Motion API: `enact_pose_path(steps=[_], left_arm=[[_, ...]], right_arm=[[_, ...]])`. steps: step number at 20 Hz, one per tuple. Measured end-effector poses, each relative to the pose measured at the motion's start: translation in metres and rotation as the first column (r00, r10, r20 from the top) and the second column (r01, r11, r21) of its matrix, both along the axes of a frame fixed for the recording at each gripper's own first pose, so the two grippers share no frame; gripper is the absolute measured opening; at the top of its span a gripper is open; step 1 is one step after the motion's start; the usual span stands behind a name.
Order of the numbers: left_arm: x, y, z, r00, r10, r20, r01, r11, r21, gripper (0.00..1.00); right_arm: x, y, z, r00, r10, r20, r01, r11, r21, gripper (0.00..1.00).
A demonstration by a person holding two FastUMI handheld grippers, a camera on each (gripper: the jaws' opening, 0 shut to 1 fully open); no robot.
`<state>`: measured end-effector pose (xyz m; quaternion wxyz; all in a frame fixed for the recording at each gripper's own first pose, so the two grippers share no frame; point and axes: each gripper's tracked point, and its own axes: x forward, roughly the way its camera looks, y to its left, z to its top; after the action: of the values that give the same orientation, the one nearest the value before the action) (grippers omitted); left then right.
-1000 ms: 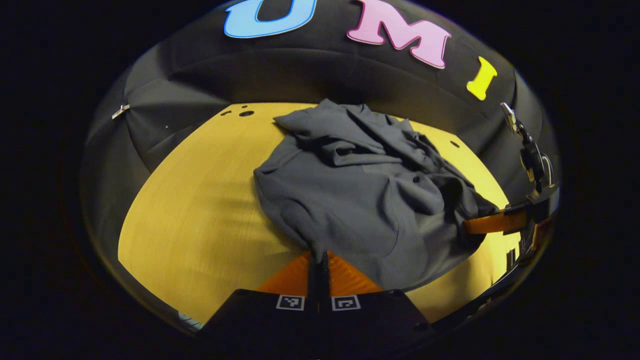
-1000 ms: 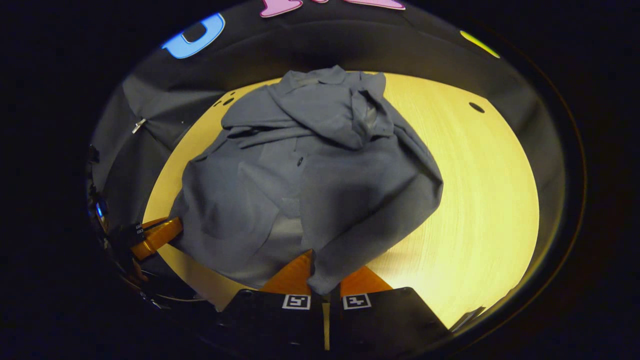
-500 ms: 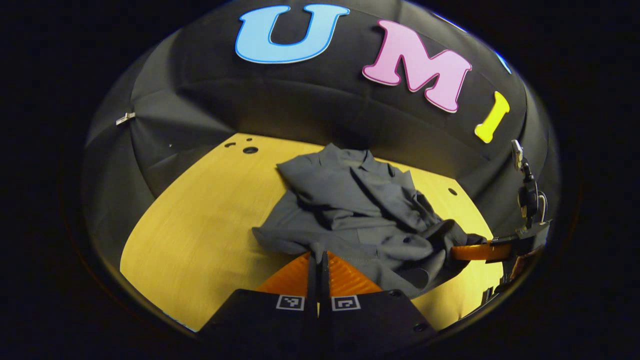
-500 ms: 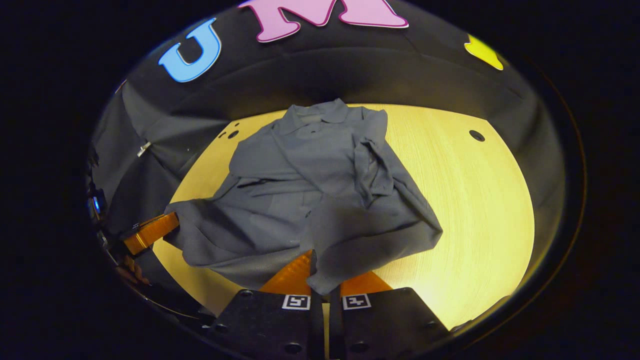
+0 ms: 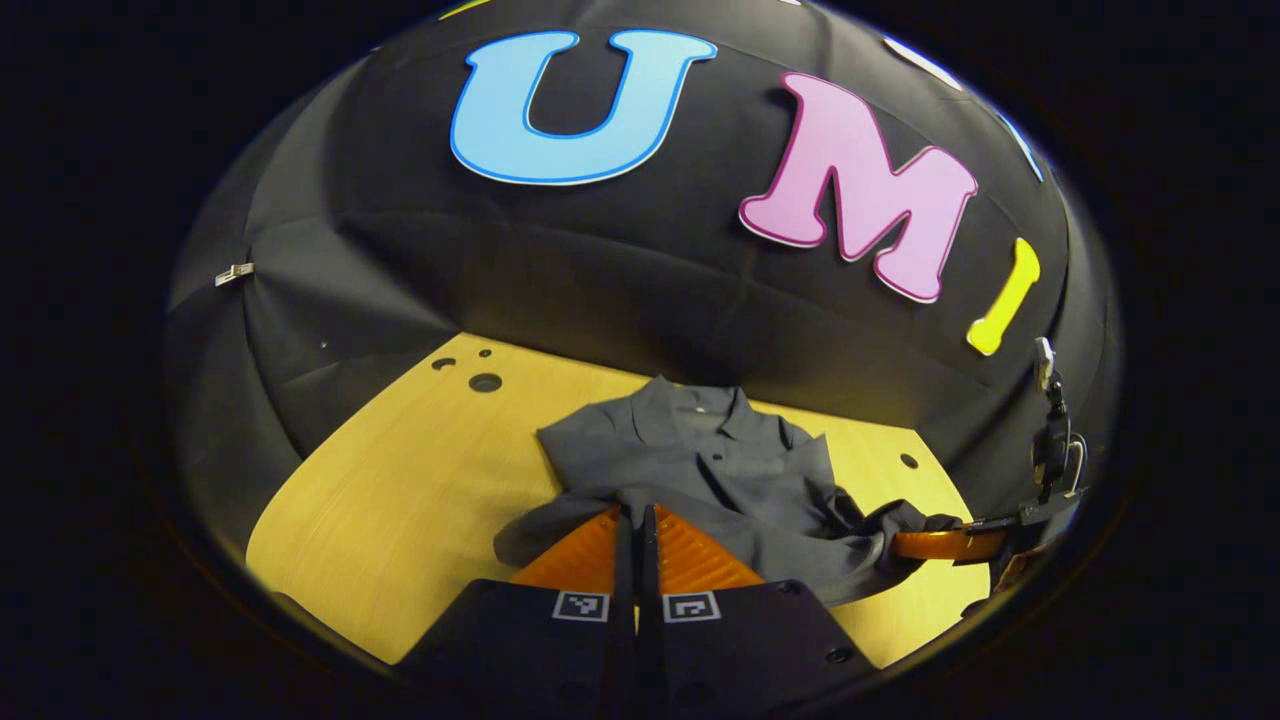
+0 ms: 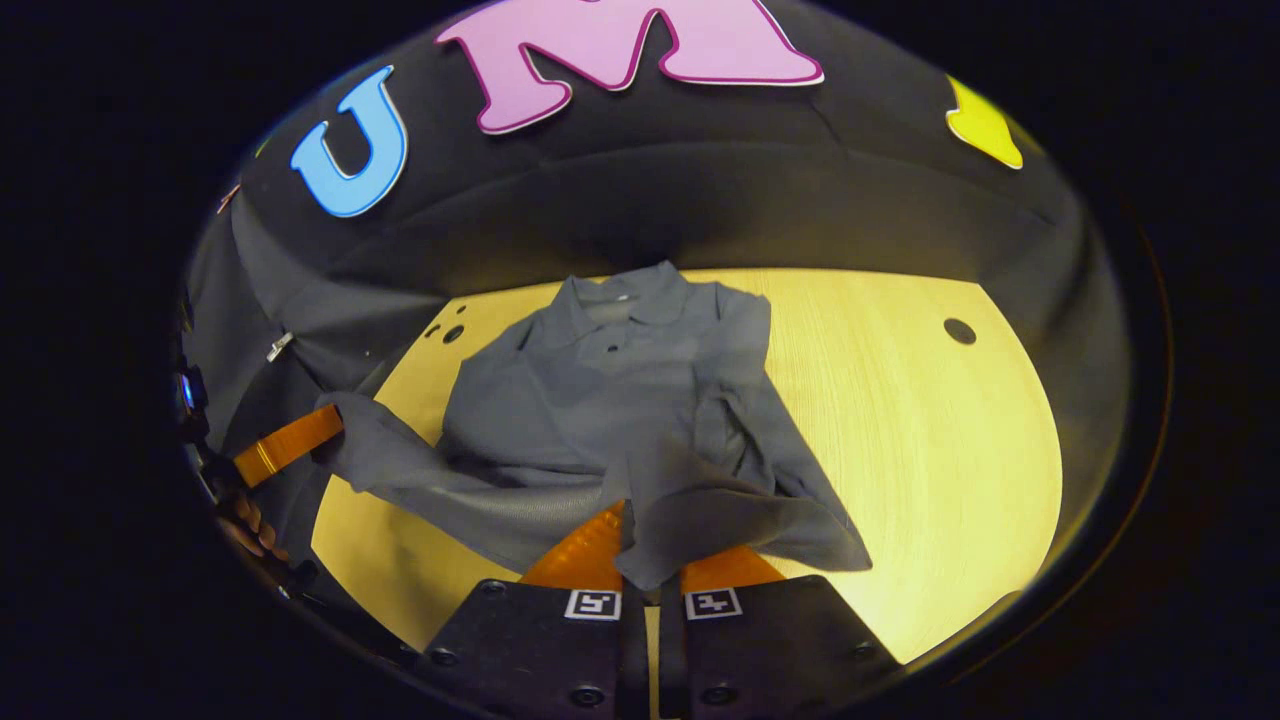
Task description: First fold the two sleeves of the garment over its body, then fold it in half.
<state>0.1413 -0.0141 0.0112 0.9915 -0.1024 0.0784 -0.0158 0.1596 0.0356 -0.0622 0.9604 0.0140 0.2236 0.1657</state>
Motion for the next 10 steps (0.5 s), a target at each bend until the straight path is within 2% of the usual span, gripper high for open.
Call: enact_pose_path(steps=[3, 10], left_arm=[[0.032, -0.002, 0.019, 0.999, 0.017, 0.028, -0.016, 0.999, -0.035, 0.05], [0.117, 0.002, 0.050, 0.997, 0.015, 0.075, -0.016, 1.000, 0.009, 0.05]], right_arm=[[0.030, 0.002, 0.019, 0.999, -0.019, 0.035, 0.019, 1.000, 0.017, 0.08], [0.100, 0.013, 0.050, 0.994, -0.046, 0.095, 0.041, 0.998, 0.056, 0.08]])
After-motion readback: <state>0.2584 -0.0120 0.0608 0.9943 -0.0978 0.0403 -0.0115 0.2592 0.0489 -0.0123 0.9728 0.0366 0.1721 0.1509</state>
